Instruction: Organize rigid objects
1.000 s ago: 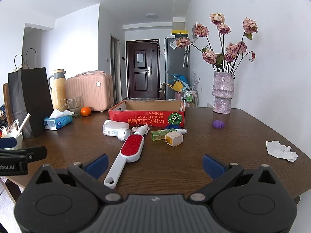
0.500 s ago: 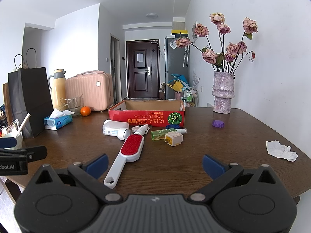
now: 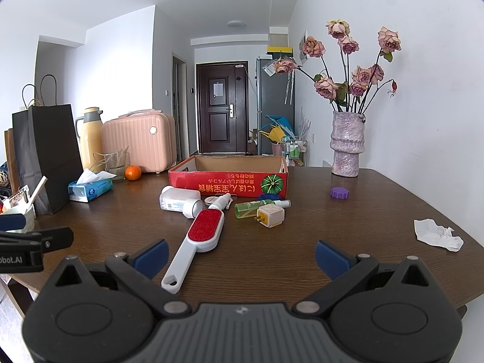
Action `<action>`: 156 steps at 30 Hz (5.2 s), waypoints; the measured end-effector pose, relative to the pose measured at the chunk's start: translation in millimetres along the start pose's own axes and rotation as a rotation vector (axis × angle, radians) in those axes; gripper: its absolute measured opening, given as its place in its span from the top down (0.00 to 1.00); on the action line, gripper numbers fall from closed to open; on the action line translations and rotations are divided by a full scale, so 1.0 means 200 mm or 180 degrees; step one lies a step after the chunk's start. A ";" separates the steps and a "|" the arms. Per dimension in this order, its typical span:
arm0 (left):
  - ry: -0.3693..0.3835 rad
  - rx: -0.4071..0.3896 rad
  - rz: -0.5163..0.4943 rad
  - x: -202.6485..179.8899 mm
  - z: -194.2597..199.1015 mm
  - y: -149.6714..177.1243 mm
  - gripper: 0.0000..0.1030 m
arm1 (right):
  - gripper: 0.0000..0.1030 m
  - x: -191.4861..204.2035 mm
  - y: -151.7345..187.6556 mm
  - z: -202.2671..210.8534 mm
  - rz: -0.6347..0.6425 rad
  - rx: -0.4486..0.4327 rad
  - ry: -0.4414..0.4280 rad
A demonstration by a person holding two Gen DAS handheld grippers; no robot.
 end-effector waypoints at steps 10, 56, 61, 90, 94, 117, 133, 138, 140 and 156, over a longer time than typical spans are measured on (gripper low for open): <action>0.0000 0.0001 0.0001 0.00 0.00 0.00 0.00 | 0.00 0.00 0.00 0.00 0.0002 0.0000 0.0000; -0.0024 0.0261 0.0088 0.09 -0.41 -0.08 0.00 | 0.00 0.07 -0.08 -0.38 0.0000 0.0233 -0.0075; -0.0035 0.0317 0.0112 0.13 -0.51 -0.11 0.00 | 0.00 0.11 -0.09 -0.51 0.0031 0.0345 -0.0110; -0.0127 0.0758 0.0310 0.44 -1.12 -0.11 0.00 | 0.01 0.42 -0.06 -1.26 0.0263 0.1094 -0.0174; -0.0104 0.0806 0.0344 0.47 -1.16 -0.09 0.00 | 0.10 0.45 -0.03 -1.34 0.0296 0.1217 -0.0150; -0.0145 0.0820 0.0335 0.46 -1.16 -0.14 0.00 | 0.47 0.38 -0.06 -1.25 0.0150 0.0972 -0.0378; -0.0237 0.0769 0.0205 0.22 -1.25 -0.29 0.00 | 0.47 0.07 -0.22 -1.24 0.0066 0.0652 -0.0327; -0.0233 0.0773 0.0153 0.12 -1.32 -0.32 0.00 | 0.47 -0.02 -0.26 -1.29 0.0087 0.0606 -0.0300; -0.0227 0.0796 0.0145 0.09 -1.36 -0.32 0.00 | 0.47 -0.05 -0.27 -1.31 0.0102 0.0586 -0.0288; -0.0208 0.0882 0.0110 -0.06 -1.66 -0.31 0.00 | 0.47 -0.21 -0.28 -1.47 -0.0126 0.0529 -0.0315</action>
Point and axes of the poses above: each gripper's, at about its wrist camera, not at the fingertips, and z roughly against the way its jaws point, x to its left, y to its underside, the point moved 2 cm from there along -z, roughly the way its jaws point, and after that the axes turned 6 degrees about y, right-handed, at the moved point
